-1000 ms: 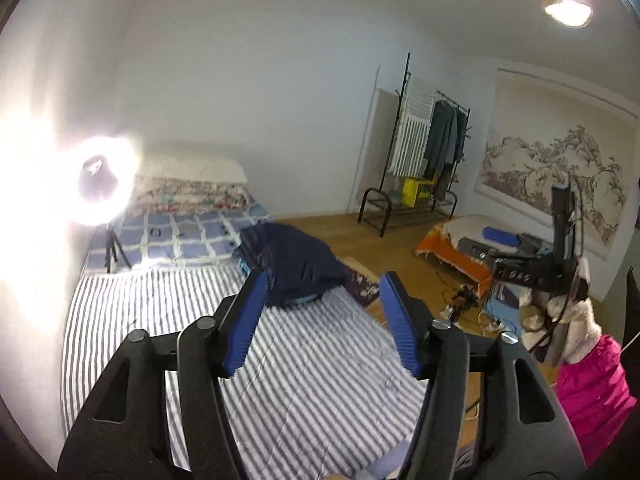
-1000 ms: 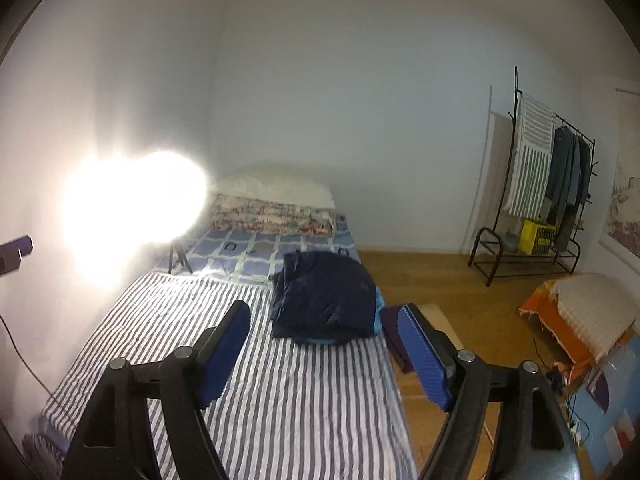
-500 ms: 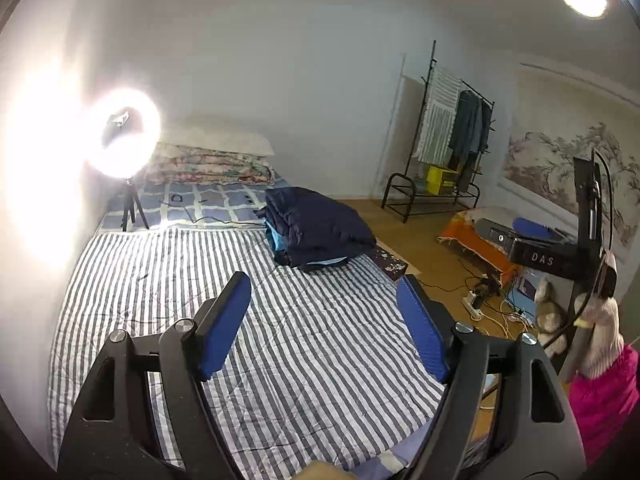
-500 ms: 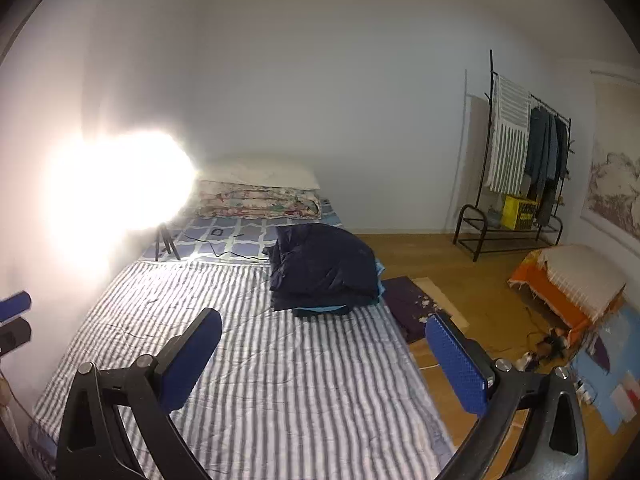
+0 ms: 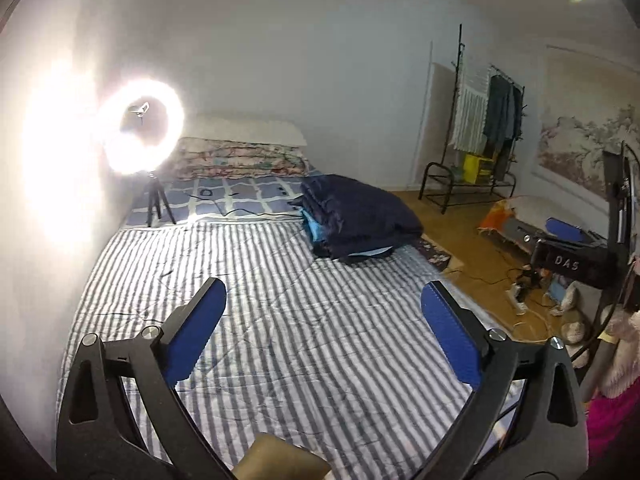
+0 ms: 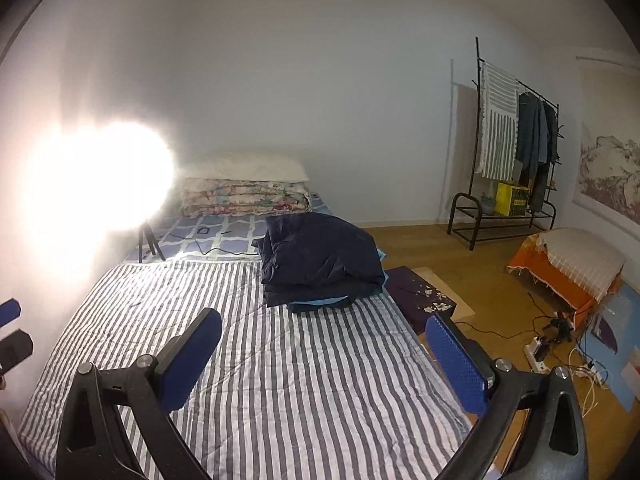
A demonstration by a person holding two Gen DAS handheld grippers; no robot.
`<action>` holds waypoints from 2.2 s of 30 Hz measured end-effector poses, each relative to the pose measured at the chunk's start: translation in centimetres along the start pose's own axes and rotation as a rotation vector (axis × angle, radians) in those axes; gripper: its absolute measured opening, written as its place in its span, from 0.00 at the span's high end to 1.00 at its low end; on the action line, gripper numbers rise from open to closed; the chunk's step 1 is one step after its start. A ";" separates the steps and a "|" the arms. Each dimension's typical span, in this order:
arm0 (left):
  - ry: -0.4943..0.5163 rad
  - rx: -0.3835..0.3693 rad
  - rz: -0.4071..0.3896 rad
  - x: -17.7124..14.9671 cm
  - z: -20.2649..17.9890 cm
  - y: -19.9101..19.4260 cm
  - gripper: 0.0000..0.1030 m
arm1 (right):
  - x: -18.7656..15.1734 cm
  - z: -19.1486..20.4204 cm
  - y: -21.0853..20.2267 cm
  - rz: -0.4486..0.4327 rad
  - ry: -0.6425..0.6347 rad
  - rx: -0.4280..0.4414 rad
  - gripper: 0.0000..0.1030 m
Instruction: Fold large clothes
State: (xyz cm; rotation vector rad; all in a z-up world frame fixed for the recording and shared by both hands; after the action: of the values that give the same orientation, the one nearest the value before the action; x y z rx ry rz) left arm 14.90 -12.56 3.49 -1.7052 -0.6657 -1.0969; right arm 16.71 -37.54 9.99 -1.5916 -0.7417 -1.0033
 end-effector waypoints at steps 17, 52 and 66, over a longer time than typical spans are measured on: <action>0.012 0.050 0.089 -3.3 0.9 5.0 0.00 | -3.6 0.8 5.9 0.031 0.025 -0.034 0.00; 0.004 0.048 0.105 -3.8 0.8 5.4 0.00 | -4.2 0.4 5.8 0.023 0.054 -0.078 0.00; 0.008 0.050 0.103 -3.8 0.7 5.2 0.00 | -4.5 0.4 5.8 0.028 0.053 -0.080 0.00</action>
State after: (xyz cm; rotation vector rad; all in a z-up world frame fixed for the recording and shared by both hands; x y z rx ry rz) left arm 17.72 -13.73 -2.23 -1.6729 -0.5887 -1.0073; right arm 19.71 -38.43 3.37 -1.6335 -0.6478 -1.0623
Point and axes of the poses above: each gripper's, at about its wrist camera, not at the fingertips, and y roughly the way its jaws point, z to its left, x to its top, the point moved 1 cm from there along y, roughly the way its jaws point, and after that the axes turned 2 degrees about -y, right-handed, at the moved point
